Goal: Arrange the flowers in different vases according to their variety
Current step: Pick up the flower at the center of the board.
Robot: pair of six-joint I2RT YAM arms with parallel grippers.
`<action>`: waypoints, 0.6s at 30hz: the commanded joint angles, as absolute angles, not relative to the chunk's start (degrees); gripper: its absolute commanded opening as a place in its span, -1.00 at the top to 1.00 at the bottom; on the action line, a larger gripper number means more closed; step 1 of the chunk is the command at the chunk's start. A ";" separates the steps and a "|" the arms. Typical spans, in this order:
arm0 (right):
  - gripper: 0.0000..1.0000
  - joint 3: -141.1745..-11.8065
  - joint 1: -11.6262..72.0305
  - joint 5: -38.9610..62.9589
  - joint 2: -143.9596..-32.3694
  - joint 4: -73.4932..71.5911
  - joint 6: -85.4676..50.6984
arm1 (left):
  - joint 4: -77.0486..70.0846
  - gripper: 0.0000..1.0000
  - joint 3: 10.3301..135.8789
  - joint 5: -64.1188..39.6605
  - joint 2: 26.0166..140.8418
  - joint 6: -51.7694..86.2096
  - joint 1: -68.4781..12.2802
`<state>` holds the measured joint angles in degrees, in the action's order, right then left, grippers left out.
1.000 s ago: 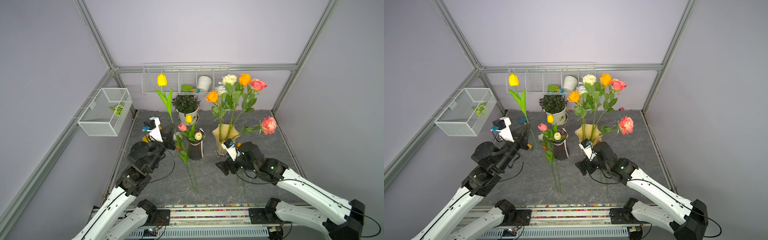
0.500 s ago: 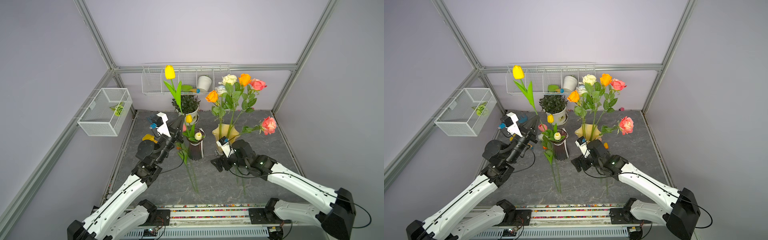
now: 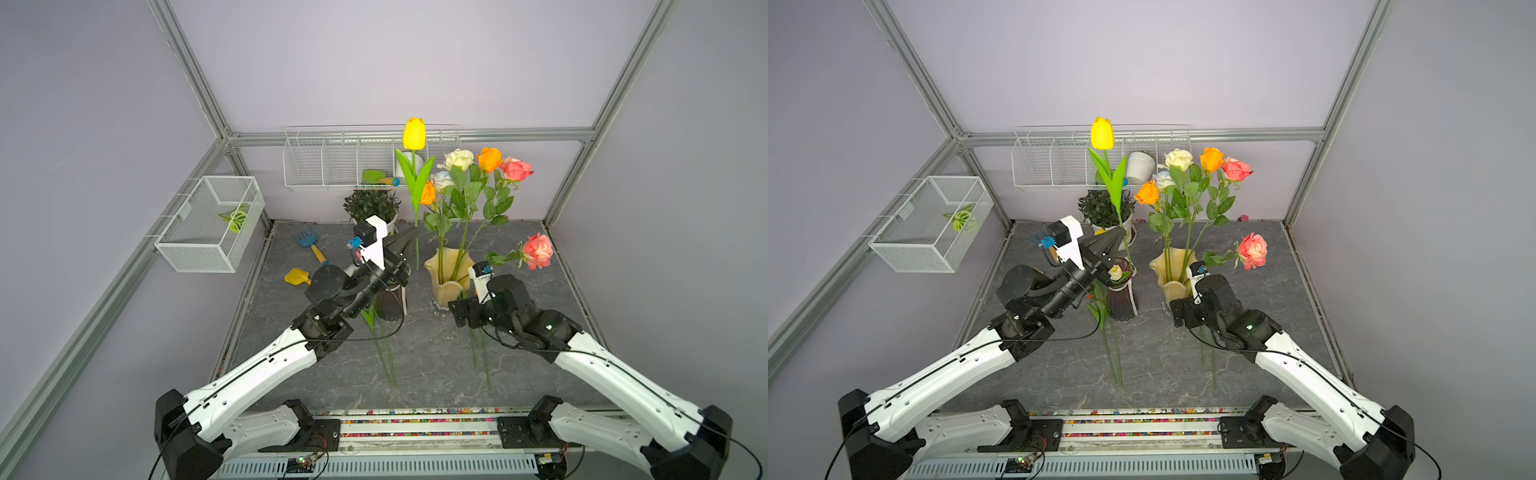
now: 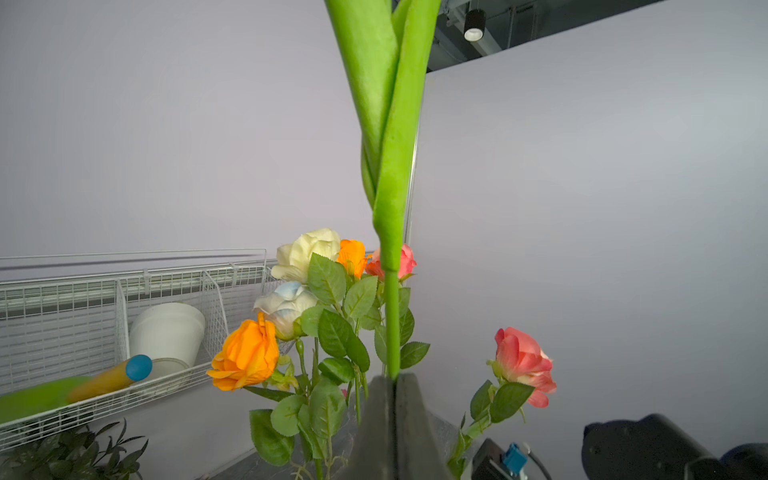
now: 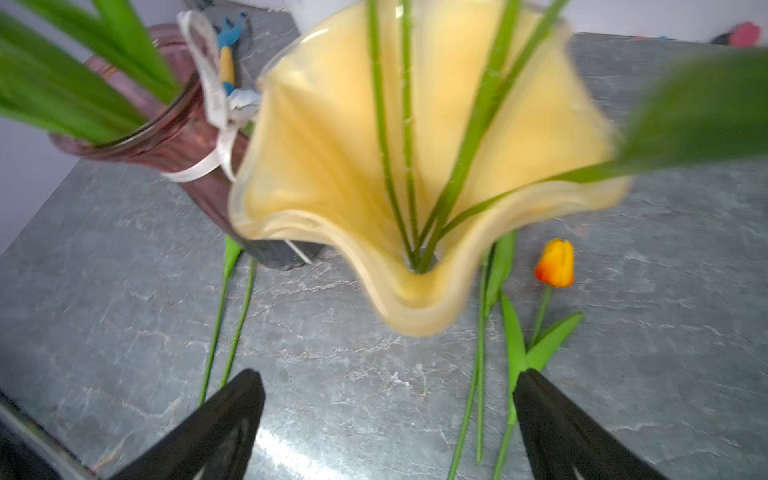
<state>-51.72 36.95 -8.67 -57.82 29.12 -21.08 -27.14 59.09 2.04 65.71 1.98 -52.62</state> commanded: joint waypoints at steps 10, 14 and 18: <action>-0.96 -51.34 34.59 -9.72 -52.51 35.41 -21.82 | -33.81 1.00 55.92 28.41 78.04 -8.66 -61.35; -0.97 -51.33 34.58 -8.51 -52.99 35.03 -21.91 | -43.29 1.00 52.90 34.19 81.54 -11.53 -61.35; -0.96 -51.58 34.62 -7.63 -53.37 34.21 -22.14 | -46.57 1.00 53.83 35.43 84.35 -15.09 -62.30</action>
<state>-51.72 34.89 -8.64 -53.19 34.54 -21.85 -40.27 53.08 31.79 83.42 -11.18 -61.47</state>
